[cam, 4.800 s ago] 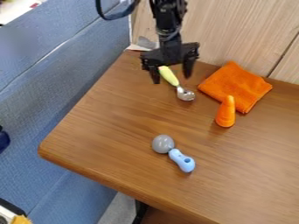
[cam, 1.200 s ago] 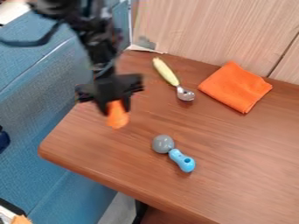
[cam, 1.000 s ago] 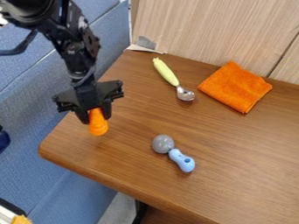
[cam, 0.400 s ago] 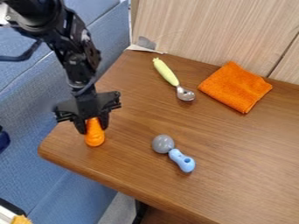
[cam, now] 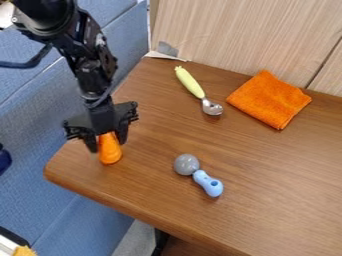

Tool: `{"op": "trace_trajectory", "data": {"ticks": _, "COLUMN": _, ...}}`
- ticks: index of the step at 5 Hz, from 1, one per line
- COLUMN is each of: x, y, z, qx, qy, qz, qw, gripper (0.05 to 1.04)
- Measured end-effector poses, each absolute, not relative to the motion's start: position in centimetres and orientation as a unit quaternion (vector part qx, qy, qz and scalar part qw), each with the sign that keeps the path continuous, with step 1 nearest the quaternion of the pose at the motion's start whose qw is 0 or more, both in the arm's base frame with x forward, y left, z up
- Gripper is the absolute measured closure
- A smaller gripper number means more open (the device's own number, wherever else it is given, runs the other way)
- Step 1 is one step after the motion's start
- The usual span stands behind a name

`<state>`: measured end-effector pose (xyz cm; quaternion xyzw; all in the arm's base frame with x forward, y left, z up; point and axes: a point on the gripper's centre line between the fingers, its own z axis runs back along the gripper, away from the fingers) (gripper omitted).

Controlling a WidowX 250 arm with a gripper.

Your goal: Take the orange object and put it on the left side of the table

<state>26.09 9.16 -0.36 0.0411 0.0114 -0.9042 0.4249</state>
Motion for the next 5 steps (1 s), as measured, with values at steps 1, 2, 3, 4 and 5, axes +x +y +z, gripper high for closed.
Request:
{"op": "trace_trajectory", "data": {"ticks": 1, "x": 25.9, "y": 9.1, "z": -0.3, "qx": 0.031, "qy": 0.012, "qz": -0.903, "qw": 0.428, "gripper": 0.070}}
{"op": "trace_trajectory", "data": {"ticks": 2, "x": 25.9, "y": 8.9, "z": -0.3, "qx": 0.030, "qy": 0.012, "qz": -0.905, "qw": 0.424, "gripper": 0.075}}
{"op": "trace_trajectory", "data": {"ticks": 3, "x": 26.3, "y": 8.4, "z": 0.8, "qx": 0.046, "qy": 0.005, "qz": -0.907, "qw": 0.419, "gripper": 0.081}}
{"op": "trace_trajectory", "data": {"ticks": 4, "x": 27.0, "y": 7.7, "z": 3.3, "qx": 0.080, "qy": -0.007, "qz": -0.906, "qw": 0.415, "gripper": 0.082}}
{"op": "trace_trajectory", "data": {"ticks": 5, "x": 27.7, "y": 6.7, "z": 5.8, "qx": 0.122, "qy": -0.024, "qz": -0.908, "qw": 0.399, "gripper": 0.082}}
